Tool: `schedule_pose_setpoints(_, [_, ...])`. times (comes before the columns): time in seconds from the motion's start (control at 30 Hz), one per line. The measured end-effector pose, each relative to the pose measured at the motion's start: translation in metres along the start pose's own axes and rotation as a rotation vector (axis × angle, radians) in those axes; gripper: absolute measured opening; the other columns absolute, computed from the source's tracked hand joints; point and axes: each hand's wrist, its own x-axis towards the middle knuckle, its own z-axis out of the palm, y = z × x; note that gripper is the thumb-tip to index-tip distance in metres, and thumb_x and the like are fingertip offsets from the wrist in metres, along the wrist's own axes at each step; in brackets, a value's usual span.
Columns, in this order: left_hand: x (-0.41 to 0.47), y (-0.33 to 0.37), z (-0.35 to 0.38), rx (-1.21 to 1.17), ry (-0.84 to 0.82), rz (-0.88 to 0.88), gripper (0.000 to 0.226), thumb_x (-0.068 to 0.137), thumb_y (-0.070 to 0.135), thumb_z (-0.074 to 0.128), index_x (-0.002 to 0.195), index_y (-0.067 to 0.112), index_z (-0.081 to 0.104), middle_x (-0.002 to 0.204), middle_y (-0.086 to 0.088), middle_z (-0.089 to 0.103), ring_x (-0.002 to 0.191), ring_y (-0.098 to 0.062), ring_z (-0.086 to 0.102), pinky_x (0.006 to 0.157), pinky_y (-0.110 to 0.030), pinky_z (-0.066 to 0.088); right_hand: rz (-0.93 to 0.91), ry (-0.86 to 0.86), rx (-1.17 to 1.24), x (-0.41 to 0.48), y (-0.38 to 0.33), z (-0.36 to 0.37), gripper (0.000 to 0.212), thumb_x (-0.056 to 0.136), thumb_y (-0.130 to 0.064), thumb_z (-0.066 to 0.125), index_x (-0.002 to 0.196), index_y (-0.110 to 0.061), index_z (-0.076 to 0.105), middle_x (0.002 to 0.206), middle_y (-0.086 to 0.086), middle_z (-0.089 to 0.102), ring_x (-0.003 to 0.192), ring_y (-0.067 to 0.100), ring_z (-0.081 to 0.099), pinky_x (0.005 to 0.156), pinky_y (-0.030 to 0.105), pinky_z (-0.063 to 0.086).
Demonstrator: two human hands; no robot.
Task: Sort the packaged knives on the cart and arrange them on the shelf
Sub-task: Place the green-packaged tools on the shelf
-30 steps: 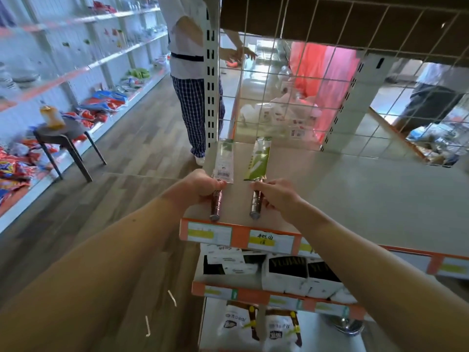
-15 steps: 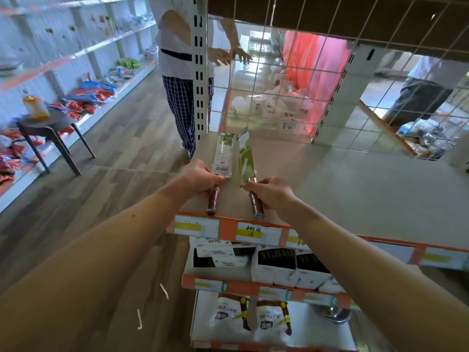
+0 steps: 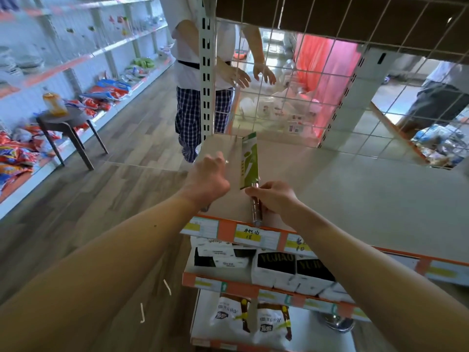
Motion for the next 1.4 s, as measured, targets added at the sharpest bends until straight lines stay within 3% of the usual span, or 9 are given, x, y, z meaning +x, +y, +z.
schedule_pose_setpoints(0.23, [-0.006, 0.024, 0.013, 0.199, -0.079, 0.0, 0.032, 0.087, 0.001, 0.051, 0.119, 0.006, 0.049, 0.115, -0.015, 0.053, 0.1, -0.032, 0.06, 0.08, -0.036, 0.05, 0.0, 0.008, -0.017, 0.002, 0.004, -0.004, 0.026, 0.08, -0.036, 0.071, 0.081, -0.011, 0.067, 0.062, -0.002, 0.055, 0.054, 0.009, 0.047, 0.056, 0.02, 0.041])
schedule_pose_setpoints(0.37, [0.0, 0.017, 0.008, 0.069, -0.084, 0.014, 0.032, 0.088, 0.028, 0.06, 0.113, 0.009, 0.056, 0.106, -0.013, 0.061, 0.091, -0.027, 0.062, 0.077, -0.036, 0.051, -0.016, 0.022, -0.052, 0.002, 0.005, -0.008, 0.03, 0.081, -0.038, 0.069, 0.087, -0.009, 0.07, 0.062, -0.002, 0.055, 0.053, 0.007, 0.048, 0.053, 0.017, 0.041])
schedule_pose_setpoints(0.6, [-0.001, 0.014, 0.002, -0.133, -0.113, -0.079, 0.029, 0.087, 0.021, 0.062, 0.109, 0.001, 0.059, 0.093, -0.012, 0.061, 0.077, -0.02, 0.054, 0.073, -0.033, 0.051, -0.065, 0.033, -0.078, 0.004, 0.005, -0.005, 0.027, 0.08, -0.034, 0.072, 0.067, -0.017, 0.056, 0.063, -0.002, 0.058, 0.055, 0.007, 0.053, 0.059, 0.019, 0.048])
schedule_pose_setpoints(0.73, [-0.003, 0.013, 0.003, -0.174, -0.093, -0.094, 0.029, 0.085, 0.022, 0.066, 0.104, 0.001, 0.062, 0.091, -0.011, 0.062, 0.076, -0.018, 0.054, 0.056, -0.021, 0.043, -0.1, 0.042, -0.136, 0.005, 0.001, -0.002, 0.03, 0.081, -0.034, 0.07, 0.061, -0.016, 0.056, 0.059, -0.002, 0.057, 0.053, 0.008, 0.051, 0.055, 0.021, 0.044])
schedule_pose_setpoints(0.9, [-0.003, 0.007, 0.006, -0.166, -0.068, -0.121, 0.03, 0.08, 0.027, 0.071, 0.097, 0.003, 0.064, 0.081, -0.008, 0.063, 0.074, -0.02, 0.06, 0.073, -0.035, 0.054, -0.138, 0.042, -0.16, 0.007, -0.005, 0.003, 0.027, 0.082, -0.031, 0.069, 0.065, -0.013, 0.059, 0.062, 0.0, 0.056, 0.057, 0.011, 0.052, 0.053, 0.02, 0.044])
schedule_pose_setpoints(1.07, [-0.002, 0.006, 0.008, -0.163, -0.044, -0.097, 0.028, 0.079, 0.029, 0.071, 0.092, 0.005, 0.065, 0.082, -0.009, 0.066, 0.074, -0.021, 0.064, 0.069, -0.034, 0.056, -0.163, 0.06, -0.15, 0.005, -0.007, 0.006, 0.021, 0.083, -0.027, 0.07, 0.077, -0.007, 0.065, 0.078, 0.008, 0.062, 0.072, 0.015, 0.057, 0.069, 0.03, 0.053])
schedule_pose_setpoints(1.2, [0.001, 0.003, 0.008, -0.165, -0.051, -0.136, 0.025, 0.081, 0.024, 0.071, 0.093, 0.003, 0.067, 0.086, -0.01, 0.068, 0.07, -0.017, 0.058, 0.059, -0.023, 0.047, -0.166, 0.065, -0.188, 0.006, -0.009, 0.007, 0.026, 0.082, -0.026, 0.069, 0.063, -0.014, 0.056, 0.076, 0.007, 0.061, 0.071, 0.015, 0.056, 0.058, 0.024, 0.047])
schedule_pose_setpoints(1.3, [0.003, -0.003, 0.007, -0.159, -0.06, -0.187, 0.027, 0.082, 0.024, 0.07, 0.097, 0.002, 0.068, 0.092, -0.012, 0.07, 0.077, -0.019, 0.061, 0.067, -0.025, 0.048, -0.191, 0.067, -0.189, 0.006, -0.012, 0.011, 0.021, 0.083, -0.024, 0.068, 0.083, -0.003, 0.069, 0.074, 0.005, 0.059, 0.067, 0.013, 0.054, 0.064, 0.028, 0.052])
schedule_pose_setpoints(1.4, [0.004, -0.005, 0.006, -0.154, -0.059, -0.185, 0.028, 0.082, 0.024, 0.071, 0.099, 0.002, 0.068, 0.095, -0.014, 0.07, 0.085, -0.024, 0.065, 0.074, -0.029, 0.051, -0.226, 0.072, -0.217, 0.006, -0.015, 0.017, 0.025, 0.084, -0.025, 0.068, 0.09, -0.001, 0.07, 0.077, 0.006, 0.06, 0.054, 0.006, 0.044, 0.05, 0.016, 0.037])
